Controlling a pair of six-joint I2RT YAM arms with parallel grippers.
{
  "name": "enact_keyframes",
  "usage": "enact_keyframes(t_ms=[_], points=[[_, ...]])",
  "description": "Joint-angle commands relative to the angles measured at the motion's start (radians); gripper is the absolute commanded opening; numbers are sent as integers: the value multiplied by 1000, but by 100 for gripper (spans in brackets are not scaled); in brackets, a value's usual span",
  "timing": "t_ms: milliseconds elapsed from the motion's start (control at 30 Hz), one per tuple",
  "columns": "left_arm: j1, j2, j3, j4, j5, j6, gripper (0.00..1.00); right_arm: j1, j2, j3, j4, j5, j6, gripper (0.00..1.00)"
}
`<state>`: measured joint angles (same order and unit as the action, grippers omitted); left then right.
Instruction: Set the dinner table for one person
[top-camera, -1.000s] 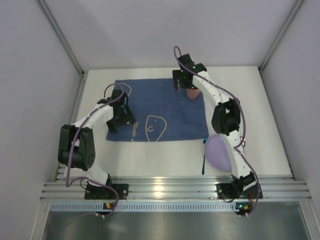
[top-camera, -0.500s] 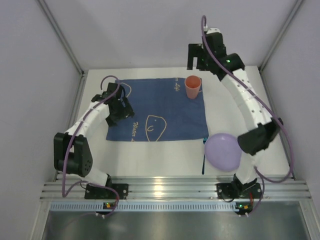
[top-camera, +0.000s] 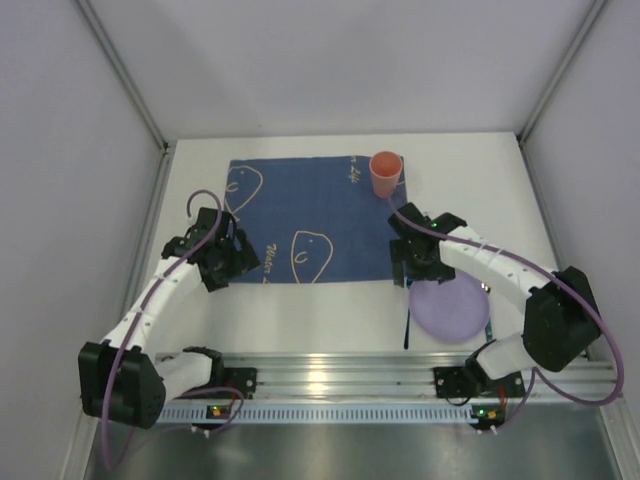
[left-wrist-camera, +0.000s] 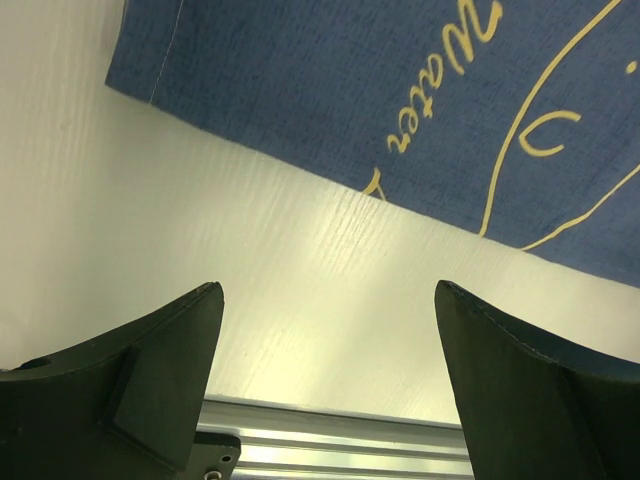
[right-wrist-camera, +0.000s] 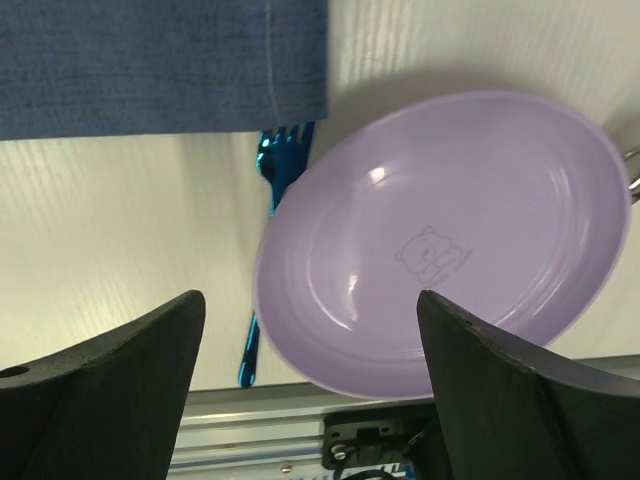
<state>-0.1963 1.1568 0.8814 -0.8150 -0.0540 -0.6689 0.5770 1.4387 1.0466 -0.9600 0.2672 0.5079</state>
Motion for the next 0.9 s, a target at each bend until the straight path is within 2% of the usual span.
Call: enact_keyframes(t_ms=[0, 267, 333, 400, 433, 467, 500, 533, 600, 667, 867], points=[[0, -60, -51, 1, 29, -23, 92, 72, -18, 0, 1, 27, 115, 87], [-2, -114, -38, -35, 25, -27, 91, 133, 132, -79, 46, 58, 141, 65], [-2, -132, -39, -41, 26, -31, 91, 133, 147, -92, 58, 70, 145, 63], [0, -141, -39, -49, 25, -37, 91, 133, 154, -99, 63, 93, 152, 54], [-2, -153, -42, -52, 23, -40, 91, 133, 154, -103, 63, 102, 156, 49], [-2, -158, -42, -55, 23, -46, 91, 133, 155, -105, 63, 115, 155, 36], [-2, -164, -47, -55, 23, -46, 91, 133, 154, -106, 64, 121, 153, 30], [-2, -170, -47, -58, 22, -47, 91, 133, 152, -105, 58, 122, 150, 16], [-2, -174, -51, -58, 23, -51, 91, 133, 137, -108, 50, 135, 147, 14], [-2, -174, -50, -56, 22, -49, 91, 136, 94, -93, 12, 161, 147, 0], [-2, -164, -42, -56, 22, -43, 91, 138, -55, 45, -166, 260, 162, 0]])
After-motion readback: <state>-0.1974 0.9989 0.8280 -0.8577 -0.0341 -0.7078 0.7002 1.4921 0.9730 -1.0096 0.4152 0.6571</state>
